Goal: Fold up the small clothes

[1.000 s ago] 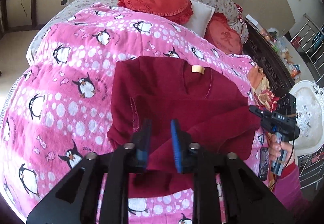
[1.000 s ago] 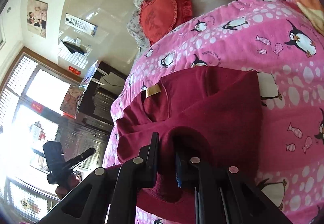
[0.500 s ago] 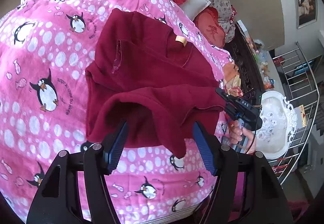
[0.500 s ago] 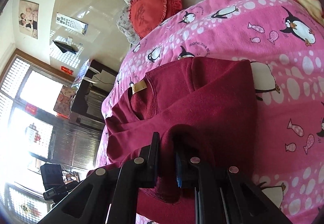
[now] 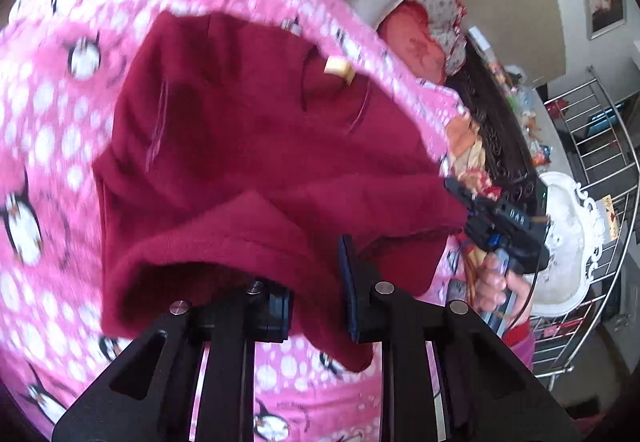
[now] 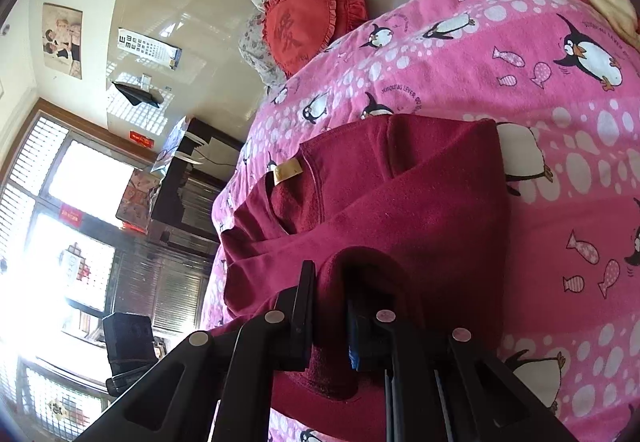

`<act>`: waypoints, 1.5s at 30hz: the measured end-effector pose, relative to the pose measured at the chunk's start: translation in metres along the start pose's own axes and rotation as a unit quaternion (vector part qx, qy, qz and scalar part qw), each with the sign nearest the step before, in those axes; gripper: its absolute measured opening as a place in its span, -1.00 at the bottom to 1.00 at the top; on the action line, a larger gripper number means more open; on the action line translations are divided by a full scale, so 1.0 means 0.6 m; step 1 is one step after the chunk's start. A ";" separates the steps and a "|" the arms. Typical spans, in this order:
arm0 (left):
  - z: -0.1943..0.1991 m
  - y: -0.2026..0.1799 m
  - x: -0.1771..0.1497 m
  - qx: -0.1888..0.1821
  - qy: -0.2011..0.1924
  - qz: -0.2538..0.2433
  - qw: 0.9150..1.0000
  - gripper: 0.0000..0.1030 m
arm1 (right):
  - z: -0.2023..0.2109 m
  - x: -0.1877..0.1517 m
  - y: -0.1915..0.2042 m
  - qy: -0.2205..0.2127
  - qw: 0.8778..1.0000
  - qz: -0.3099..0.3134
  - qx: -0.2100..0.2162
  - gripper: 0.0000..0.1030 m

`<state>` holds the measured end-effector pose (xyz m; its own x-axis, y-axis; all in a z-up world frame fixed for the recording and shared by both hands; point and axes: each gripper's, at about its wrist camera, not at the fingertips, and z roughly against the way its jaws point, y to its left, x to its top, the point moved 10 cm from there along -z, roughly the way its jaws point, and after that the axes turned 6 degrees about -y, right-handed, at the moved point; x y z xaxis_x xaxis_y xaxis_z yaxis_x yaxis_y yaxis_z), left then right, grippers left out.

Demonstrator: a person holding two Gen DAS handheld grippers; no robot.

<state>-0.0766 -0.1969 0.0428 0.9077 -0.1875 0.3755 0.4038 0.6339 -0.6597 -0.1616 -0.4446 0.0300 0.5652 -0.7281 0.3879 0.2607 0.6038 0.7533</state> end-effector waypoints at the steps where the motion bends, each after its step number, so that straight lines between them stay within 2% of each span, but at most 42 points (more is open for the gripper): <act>1: 0.005 -0.001 0.022 -0.002 -0.014 0.000 1.000 -0.69 | 0.002 0.005 0.003 -0.004 1.000 -0.002 0.004 -0.75; 4: 0.012 0.019 0.102 0.016 -0.066 0.007 0.998 -0.72 | 0.003 0.039 -0.002 -0.030 0.999 -0.011 -0.005 -0.75; 7: -0.002 0.066 0.175 0.067 -0.108 0.008 0.992 -0.73 | -0.005 0.075 -0.014 -0.057 0.997 -0.042 -0.007 -0.75; 10: -0.040 0.114 0.200 0.069 -0.083 0.053 0.993 -0.73 | -0.029 0.097 -0.042 -0.060 0.995 -0.052 -0.054 -0.74; 11: -0.045 0.129 0.204 0.066 -0.071 0.075 0.992 -0.72 | -0.039 0.094 -0.052 -0.044 0.995 -0.055 -0.073 -0.64; 12: -0.044 0.137 0.206 0.056 -0.070 0.090 0.992 -0.72 | -0.041 0.091 -0.053 -0.038 0.995 -0.058 -0.072 -0.43; 13: -0.039 0.139 0.210 0.044 -0.075 0.096 0.992 -0.61 | -0.036 0.093 -0.046 -0.044 0.996 -0.057 -0.056 -0.29; 14: -0.032 0.137 0.214 0.034 -0.083 0.094 0.991 -0.34 | -0.024 0.096 -0.041 -0.054 0.996 -0.053 -0.048 -0.10; 15: -0.022 0.135 0.219 0.029 -0.093 0.092 0.991 -0.12 | -0.007 0.102 -0.037 -0.069 0.995 -0.045 -0.049 -0.08; 16: -0.009 0.133 0.225 0.028 -0.111 0.091 0.989 0.37 | 0.008 0.108 -0.036 -0.080 0.995 -0.036 -0.055 -0.07; 17: 0.011 0.133 0.234 0.026 -0.137 0.093 0.986 0.60 | 0.024 0.114 -0.036 -0.091 0.994 -0.030 -0.061 -0.07; 19: 0.031 0.121 0.243 0.018 -0.163 0.089 0.983 0.62 | 0.049 0.116 -0.029 -0.105 0.993 -0.022 -0.058 -0.07; 22: 0.032 0.109 0.242 0.031 -0.158 0.066 0.985 0.62 | 0.046 0.081 -0.004 -0.072 0.995 0.025 -0.059 -0.07; 25: 0.014 0.100 0.225 0.052 -0.149 0.036 0.987 0.62 | 0.021 0.044 0.023 -0.045 0.991 0.098 -0.084 -0.08; 28: -0.027 0.099 0.207 0.096 -0.126 -0.002 0.987 0.62 | -0.021 0.029 0.033 -0.028 0.981 0.153 -0.119 -0.09; 32: -0.086 0.108 0.206 0.134 -0.103 -0.032 0.985 0.62 | -0.062 0.063 0.024 -0.041 0.980 0.145 -0.127 -0.10; 35: -0.117 0.135 0.228 0.185 -0.114 -0.043 0.975 0.62 | -0.084 0.115 0.001 -0.079 0.978 0.133 -0.143 -0.10; 38: -0.143 0.160 0.247 0.211 -0.117 -0.046 0.969 0.62 | -0.114 0.144 -0.030 -0.079 0.978 0.119 -0.154 -0.10; 39: -0.150 0.167 0.251 0.214 -0.113 -0.045 0.969 0.62 | -0.124 0.151 -0.038 -0.081 0.977 0.119 -0.160 -0.15; 42: -0.160 0.178 0.258 0.220 -0.111 -0.044 0.968 0.62 | -0.144 0.168 -0.057 -0.089 0.970 0.128 -0.186 -0.16; 45: -0.160 0.176 0.258 0.226 -0.116 -0.051 0.966 0.62 | -0.147 0.173 -0.059 -0.091 0.971 0.125 -0.183 -0.16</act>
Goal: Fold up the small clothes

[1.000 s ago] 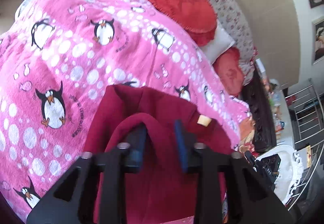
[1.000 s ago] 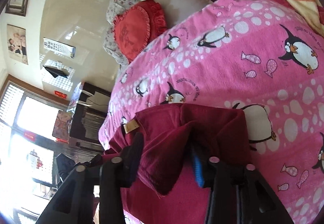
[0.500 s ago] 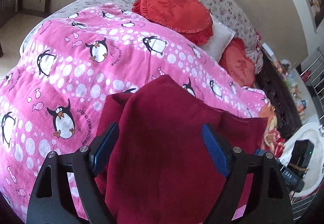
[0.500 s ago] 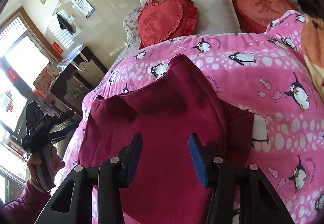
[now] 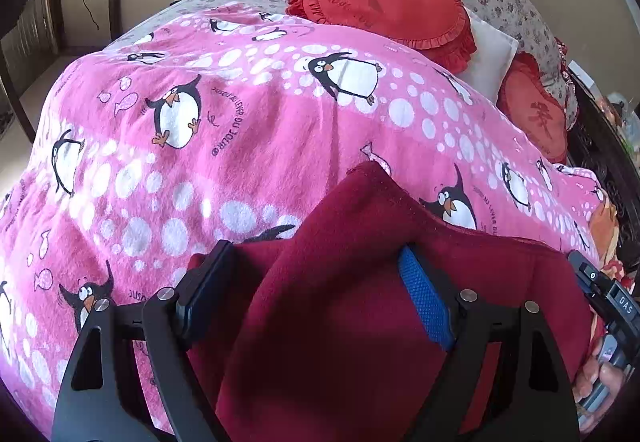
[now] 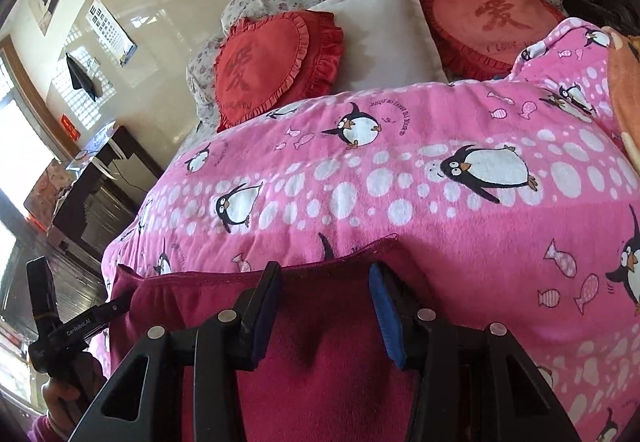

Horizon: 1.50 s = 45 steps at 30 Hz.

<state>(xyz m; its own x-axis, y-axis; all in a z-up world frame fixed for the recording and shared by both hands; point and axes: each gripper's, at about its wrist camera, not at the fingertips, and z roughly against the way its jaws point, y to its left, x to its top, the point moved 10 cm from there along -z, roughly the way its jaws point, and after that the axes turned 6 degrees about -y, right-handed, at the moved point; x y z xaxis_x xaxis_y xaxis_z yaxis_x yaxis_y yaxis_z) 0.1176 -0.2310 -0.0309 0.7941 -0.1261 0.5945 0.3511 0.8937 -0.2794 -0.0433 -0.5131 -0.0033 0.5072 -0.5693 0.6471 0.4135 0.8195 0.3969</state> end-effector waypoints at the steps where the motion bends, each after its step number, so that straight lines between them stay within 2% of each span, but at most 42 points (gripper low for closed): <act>1: 0.001 0.000 -0.001 0.001 -0.002 -0.004 1.000 0.62 | 0.003 -0.001 0.002 0.000 1.000 0.001 0.001 -0.16; 9: 0.011 -0.003 -0.003 0.006 -0.002 -0.009 1.000 0.62 | 0.101 -0.003 0.038 -0.016 1.000 0.008 0.024 -0.13; 12: 0.011 -0.004 -0.005 0.011 -0.005 -0.011 1.000 0.62 | 0.117 -0.015 0.044 -0.014 0.999 0.019 0.025 -0.13; 14: 0.010 -0.004 -0.006 0.014 -0.005 -0.013 1.000 0.62 | 0.110 -0.023 0.037 -0.006 1.000 0.023 0.015 -0.13; 17: 0.008 -0.005 -0.006 0.015 -0.003 -0.014 1.000 0.62 | 0.078 -0.040 -0.002 0.015 0.999 0.017 -0.034 -0.14; 20: 0.004 -0.006 -0.006 0.017 -0.002 -0.017 1.000 0.63 | 0.064 -0.032 -0.016 0.001 0.999 0.005 -0.034 -0.14; 24: 0.006 -0.006 -0.005 0.017 0.001 -0.017 1.000 0.63 | 0.060 -0.028 -0.009 0.010 0.998 0.024 -0.052 -0.14; 30: 0.043 -0.002 -0.013 0.004 0.002 -0.015 1.000 0.62 | 0.104 -0.038 0.021 0.012 0.999 0.019 -0.024 -0.14; 36: 0.097 0.022 -0.043 -0.015 0.004 0.005 1.000 0.62 | 0.128 -0.074 0.067 0.025 0.999 0.034 0.011 -0.13; 45: 0.132 0.059 -0.094 0.012 0.002 -0.004 1.000 0.62 | 0.074 -0.098 0.159 0.047 0.995 0.080 0.046 -0.13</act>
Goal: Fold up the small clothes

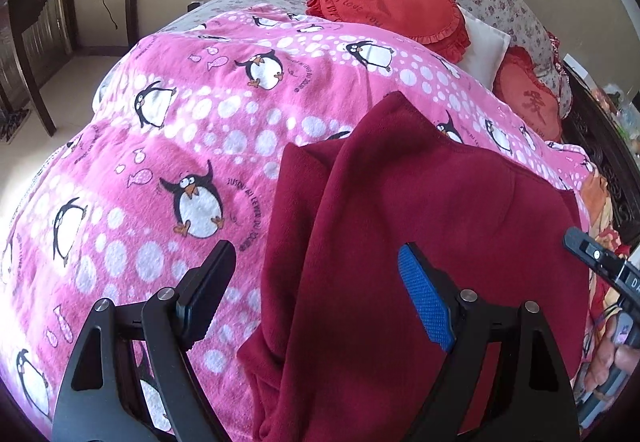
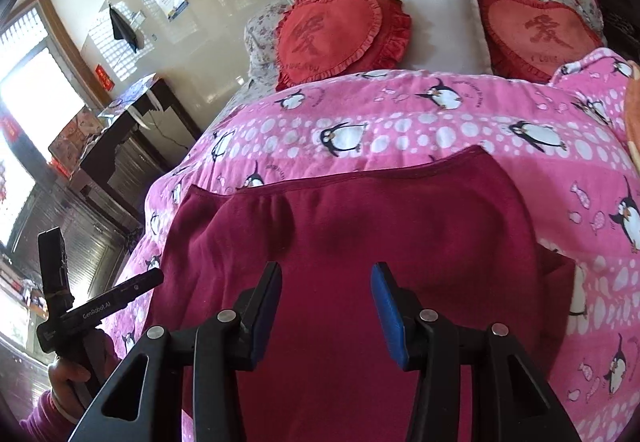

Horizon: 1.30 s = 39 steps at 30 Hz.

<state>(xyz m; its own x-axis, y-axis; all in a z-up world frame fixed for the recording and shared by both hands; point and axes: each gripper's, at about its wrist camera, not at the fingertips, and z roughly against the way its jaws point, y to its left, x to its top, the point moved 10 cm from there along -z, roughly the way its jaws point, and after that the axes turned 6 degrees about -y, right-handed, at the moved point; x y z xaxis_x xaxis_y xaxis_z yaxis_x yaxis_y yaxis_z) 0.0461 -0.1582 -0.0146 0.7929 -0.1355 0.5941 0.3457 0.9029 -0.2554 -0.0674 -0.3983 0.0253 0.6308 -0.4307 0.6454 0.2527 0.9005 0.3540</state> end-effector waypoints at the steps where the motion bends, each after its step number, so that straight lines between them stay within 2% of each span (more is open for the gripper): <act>1: -0.002 0.003 -0.004 0.003 0.003 -0.001 1.000 0.62 | -0.013 0.002 0.011 0.002 1.000 0.003 0.006 -0.13; 7: -0.027 0.015 -0.027 0.006 0.022 0.008 1.000 0.62 | -0.098 0.019 0.087 0.017 0.999 0.031 0.034 -0.13; 12: -0.036 0.017 -0.031 0.002 0.020 0.006 1.000 0.63 | -0.168 0.024 0.105 0.028 0.997 0.071 -0.004 -0.19; 16: -0.042 0.017 -0.025 0.000 0.017 0.000 1.000 0.63 | -0.196 0.047 0.100 0.021 0.997 0.069 -0.026 -0.21; 21: -0.043 0.017 -0.021 0.004 0.017 0.004 1.000 0.63 | -0.210 0.055 0.096 0.028 0.996 0.073 -0.032 -0.21; 27: -0.020 0.027 -0.033 -0.007 0.015 0.027 0.999 0.62 | -0.140 0.049 0.106 0.022 0.998 0.050 -0.009 -0.21; 31: 0.004 0.044 -0.050 -0.015 0.006 0.057 0.998 0.62 | -0.109 0.039 0.157 0.025 0.997 0.069 0.030 -0.21; 35: 0.013 0.051 -0.073 -0.026 0.006 0.077 0.997 0.62 | -0.128 0.016 0.232 0.059 0.993 0.073 0.076 -0.20; 39: 0.018 0.051 -0.080 -0.031 0.003 0.072 0.997 0.62 | -0.185 -0.006 0.292 0.092 0.990 0.077 0.078 -0.20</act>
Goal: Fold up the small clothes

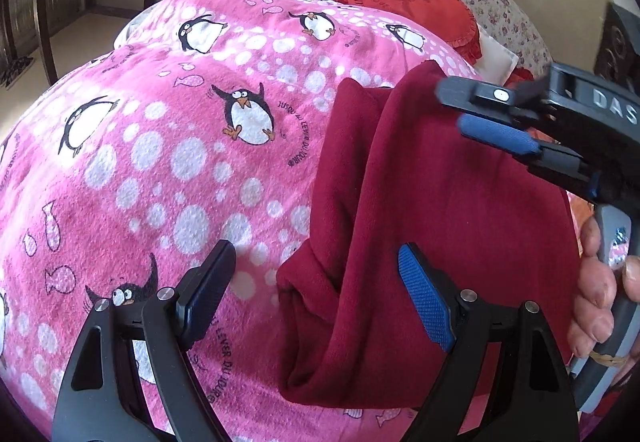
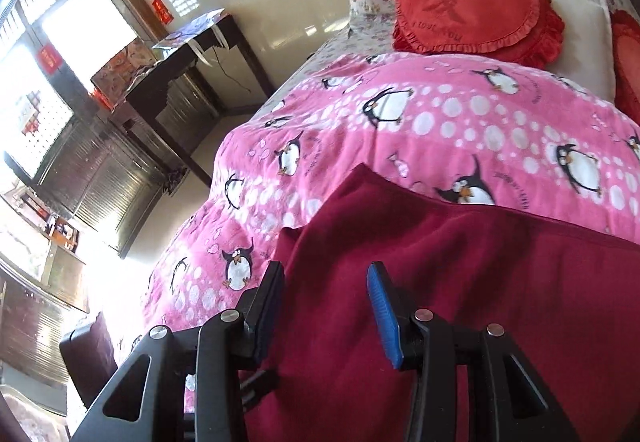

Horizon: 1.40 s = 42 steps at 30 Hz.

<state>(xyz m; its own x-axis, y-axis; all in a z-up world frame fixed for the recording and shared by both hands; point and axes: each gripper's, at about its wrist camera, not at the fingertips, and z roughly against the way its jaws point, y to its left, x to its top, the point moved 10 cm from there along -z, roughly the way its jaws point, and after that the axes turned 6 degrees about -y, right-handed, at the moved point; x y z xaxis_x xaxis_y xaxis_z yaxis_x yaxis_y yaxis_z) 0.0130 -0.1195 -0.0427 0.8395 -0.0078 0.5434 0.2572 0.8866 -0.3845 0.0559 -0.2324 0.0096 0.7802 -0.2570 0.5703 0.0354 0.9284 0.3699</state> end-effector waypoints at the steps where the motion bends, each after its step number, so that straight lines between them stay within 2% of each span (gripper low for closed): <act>1: 0.000 0.001 -0.001 -0.001 0.001 -0.001 1.000 0.62 | -0.017 -0.001 0.007 0.009 1.000 -0.002 0.001 -0.20; 4: -0.004 0.002 -0.001 -0.008 0.004 0.000 1.000 0.63 | -0.074 -0.008 0.014 0.041 0.999 -0.015 -0.014 -0.20; 7: -0.004 0.006 0.000 -0.019 -0.001 0.009 1.000 0.63 | -0.107 -0.006 0.005 0.044 0.998 -0.005 -0.045 -0.23; 9: -0.003 0.007 0.000 -0.024 -0.005 0.010 1.000 0.63 | -0.112 -0.002 -0.002 0.039 0.997 0.013 -0.072 -0.70; 12: -0.001 0.007 -0.001 -0.029 -0.009 0.008 1.000 0.63 | -0.101 0.006 0.008 0.033 0.997 0.022 -0.060 -0.87; 17: -0.003 0.009 -0.003 -0.031 -0.010 0.011 0.999 0.63 | -0.105 0.016 0.035 0.022 0.998 0.029 -0.046 -0.87; 21: -0.002 0.011 -0.005 -0.034 -0.009 0.013 0.999 0.65 | -0.130 -0.011 0.046 0.048 0.999 0.015 -0.011 -0.89; 24: -0.006 0.006 -0.004 -0.023 -0.010 -0.005 1.000 0.67 | -0.089 -0.016 0.046 0.038 0.999 -0.010 0.015 -0.88; 26: -0.007 0.001 -0.007 -0.022 -0.018 -0.015 0.999 0.71 | -0.034 -0.023 0.038 0.012 1.000 -0.008 0.016 -0.86; 29: -0.006 -0.001 -0.010 -0.019 -0.030 -0.024 0.999 0.72 | 0.066 -0.049 -0.016 -0.030 0.999 -0.003 -0.026 -0.82; 31: -0.006 -0.003 -0.013 -0.021 -0.037 -0.026 0.999 0.77 | 0.119 -0.074 -0.062 -0.043 0.998 -0.013 -0.053 -0.73; 33: -0.008 -0.007 -0.017 -0.024 -0.046 -0.037 0.998 0.82 | 0.185 -0.107 -0.124 -0.061 0.992 -0.024 -0.105 -0.44; 36: -0.011 -0.011 -0.020 -0.019 -0.053 -0.054 0.997 0.87 | 0.265 -0.154 -0.206 -0.085 0.981 -0.053 -0.165 -0.35; 40: -0.017 -0.015 -0.017 -0.024 -0.051 -0.062 0.996 0.94 | 0.318 -0.244 -0.301 -0.067 0.966 -0.101 -0.228 -0.34; 42: -0.017 -0.017 -0.018 -0.019 -0.054 -0.068 0.996 0.94 | 0.321 -0.279 -0.330 -0.064 0.965 -0.130 -0.218 -0.35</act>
<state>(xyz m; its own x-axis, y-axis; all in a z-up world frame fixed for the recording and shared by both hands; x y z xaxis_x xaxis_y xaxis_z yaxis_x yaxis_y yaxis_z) 0.0062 -0.1333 -0.0526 0.7402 -0.0753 0.6682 0.3841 0.8629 -0.3283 -0.2018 -0.4248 -0.0176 0.6270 -0.5011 0.5965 0.5004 0.8459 0.1847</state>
